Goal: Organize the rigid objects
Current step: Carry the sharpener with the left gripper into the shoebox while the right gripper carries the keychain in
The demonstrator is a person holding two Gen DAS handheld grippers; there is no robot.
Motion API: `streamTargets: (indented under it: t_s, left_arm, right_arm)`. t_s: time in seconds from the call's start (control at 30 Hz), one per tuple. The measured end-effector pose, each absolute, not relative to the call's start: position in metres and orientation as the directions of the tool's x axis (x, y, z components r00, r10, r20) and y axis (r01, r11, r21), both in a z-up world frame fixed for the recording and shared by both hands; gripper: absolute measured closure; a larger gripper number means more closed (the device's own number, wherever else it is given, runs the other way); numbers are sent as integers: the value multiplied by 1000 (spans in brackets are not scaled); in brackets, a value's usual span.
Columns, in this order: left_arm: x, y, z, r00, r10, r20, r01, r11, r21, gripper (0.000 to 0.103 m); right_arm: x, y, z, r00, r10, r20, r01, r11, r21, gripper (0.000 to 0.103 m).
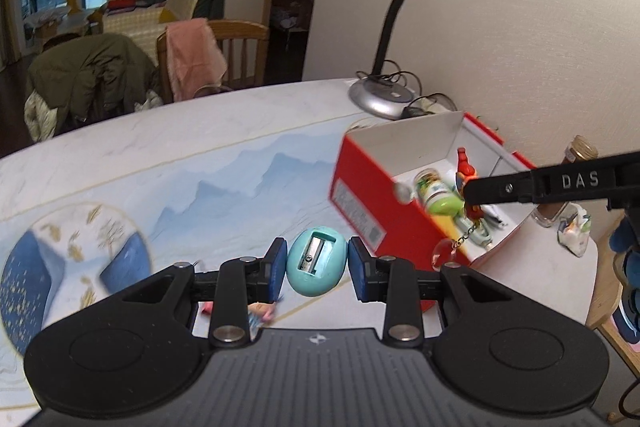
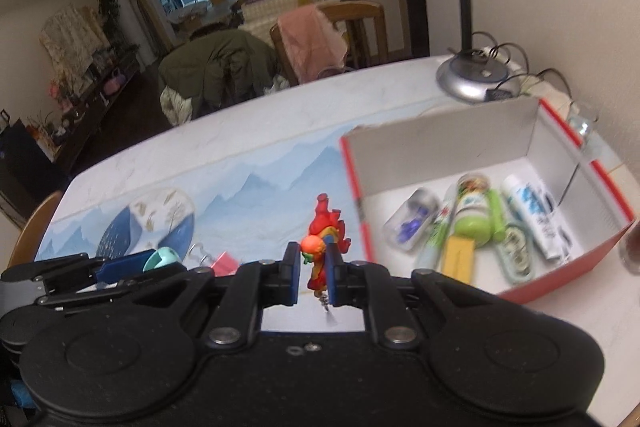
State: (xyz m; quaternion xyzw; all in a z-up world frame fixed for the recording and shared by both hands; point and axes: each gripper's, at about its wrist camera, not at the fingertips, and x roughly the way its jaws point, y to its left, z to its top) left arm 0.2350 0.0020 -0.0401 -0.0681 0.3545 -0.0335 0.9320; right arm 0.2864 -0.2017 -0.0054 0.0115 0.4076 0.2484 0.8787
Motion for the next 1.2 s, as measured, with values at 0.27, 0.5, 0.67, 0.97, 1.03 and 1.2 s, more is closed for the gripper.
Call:
streamTargets:
  t_s: [0.27,0.5,0.67,0.97,1.03,1.2]
  left_arm:
    - [269,-41,-34,739,-124,-662,54,991,-125,71]
    - [301,-77,-38,724,-133,-677,80,991,-110,71]
    - [325,-101,-46,706,-133,-696,92,991,-96,71]
    - [374,-135,-67,662,-111,-741,101,993,-58,71]
    - [383,-141,-72,649,-104,-754,101,994,-50,71]
    - [407,-154,-88,607,-95,-789,101,994,-42,71]
  right_arm:
    - [320,-243,1,576,434,-693,-396,890,227,92]
    - [346,-277,-10,571,409,-712,-367,903,224,91]
    - [362,-299,-27,551,390,-738,-351,910,219,91]
    - [383,-321,-56,490,373,-788,-362,909,206,91]
    - [387,-321,-63,472,378,-797,-378,903,204,91]
    - [393,-315,-78,426,384,-819,-431,882,189,92]
